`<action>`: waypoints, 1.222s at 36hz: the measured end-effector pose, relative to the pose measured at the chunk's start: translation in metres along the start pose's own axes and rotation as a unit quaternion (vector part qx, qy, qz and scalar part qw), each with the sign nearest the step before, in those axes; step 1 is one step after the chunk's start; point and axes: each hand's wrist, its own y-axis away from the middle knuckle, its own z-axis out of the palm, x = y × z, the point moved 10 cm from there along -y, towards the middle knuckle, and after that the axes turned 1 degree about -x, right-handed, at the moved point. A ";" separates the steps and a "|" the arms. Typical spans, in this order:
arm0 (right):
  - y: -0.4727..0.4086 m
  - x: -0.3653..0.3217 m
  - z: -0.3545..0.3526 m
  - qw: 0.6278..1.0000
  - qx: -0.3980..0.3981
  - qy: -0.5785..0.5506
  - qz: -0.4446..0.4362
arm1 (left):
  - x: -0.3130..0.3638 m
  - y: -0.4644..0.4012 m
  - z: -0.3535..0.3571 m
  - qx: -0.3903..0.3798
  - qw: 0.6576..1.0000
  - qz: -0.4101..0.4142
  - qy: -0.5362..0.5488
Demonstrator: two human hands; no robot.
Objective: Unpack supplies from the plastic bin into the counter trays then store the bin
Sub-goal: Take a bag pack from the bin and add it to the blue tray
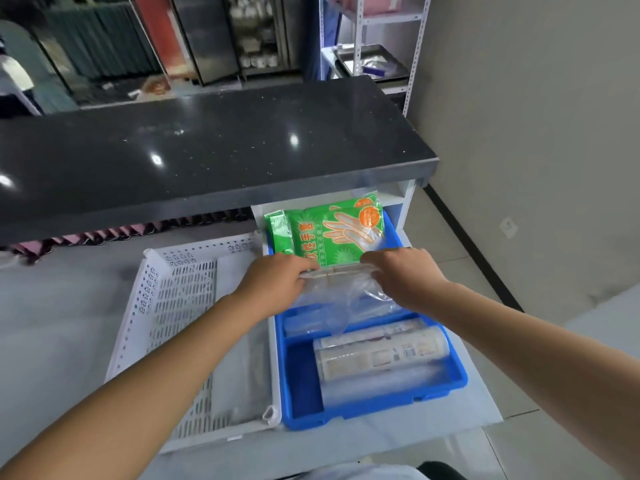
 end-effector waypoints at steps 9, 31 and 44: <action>-0.015 0.021 0.041 0.999 -0.034 -0.020 -0.036 | -0.009 -0.002 0.041 -0.027 0.996 -0.078 -0.022; -0.032 0.037 0.064 0.997 -0.009 -0.008 -0.081 | -0.009 -0.013 0.053 0.090 0.989 -0.120 -0.019; -0.048 0.048 0.073 0.991 -0.111 -0.070 -0.037 | -0.028 -0.017 0.060 0.071 0.974 -0.201 0.082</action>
